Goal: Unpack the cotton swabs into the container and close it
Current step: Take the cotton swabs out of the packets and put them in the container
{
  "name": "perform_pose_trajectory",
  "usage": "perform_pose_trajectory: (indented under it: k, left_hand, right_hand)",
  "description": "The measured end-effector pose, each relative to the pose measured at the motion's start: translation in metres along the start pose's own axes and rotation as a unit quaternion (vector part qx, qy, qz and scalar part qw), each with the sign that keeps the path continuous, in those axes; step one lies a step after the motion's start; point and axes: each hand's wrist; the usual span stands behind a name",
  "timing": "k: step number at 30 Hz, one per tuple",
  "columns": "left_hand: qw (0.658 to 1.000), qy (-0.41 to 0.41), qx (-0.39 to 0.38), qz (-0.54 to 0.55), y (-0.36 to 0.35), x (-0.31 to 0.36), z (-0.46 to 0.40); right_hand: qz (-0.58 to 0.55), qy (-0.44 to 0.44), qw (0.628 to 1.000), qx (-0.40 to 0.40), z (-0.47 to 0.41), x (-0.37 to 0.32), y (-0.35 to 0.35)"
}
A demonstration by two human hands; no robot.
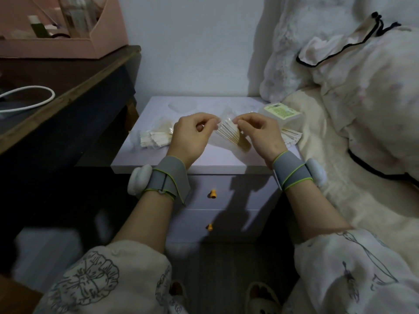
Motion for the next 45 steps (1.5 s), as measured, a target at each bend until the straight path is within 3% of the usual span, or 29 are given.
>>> perform_pose_trajectory:
  k: [4,9,16,22,31,40,45]
  left_hand:
    - [1.0,0.008,-0.002,-0.004,0.002,0.0,-0.001]
    - [0.998,0.018,0.03,0.058,0.01,0.006,-0.004]
    - [1.0,0.023,0.007,0.02,0.0,0.004,-0.001]
    - [0.998,-0.021,0.006,-0.051,0.0,0.012,0.004]
    - [0.998,-0.017,-0.026,-0.045,0.0,0.015,0.005]
    - [0.999,0.034,-0.021,0.027,-0.001,0.011,0.004]
    - [0.999,0.037,-0.009,0.01,-0.003,0.01,0.004]
  right_hand:
    - [-0.006,-0.009,1.0,0.003,0.0,0.002,0.001]
    - [0.054,0.042,0.994,0.088,-0.002,-0.003,0.006]
    - [0.008,0.022,0.999,-0.025,0.006,-0.018,-0.005]
    - [-0.005,0.006,0.999,-0.032,0.006,-0.02,-0.007]
    - [-0.095,-0.016,0.993,-0.075,0.009,-0.019,-0.007]
    - [-0.033,-0.008,0.995,-0.098,0.008,-0.017,-0.009]
    - [-0.001,0.008,0.995,-0.096,0.008,-0.017,-0.009]
Point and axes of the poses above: each hand's wrist, its own z-axis away from the middle knuckle, its own y-axis out of the back of the hand, x = y × z, and after that the axes turned 5 degrees about -x, right-handed
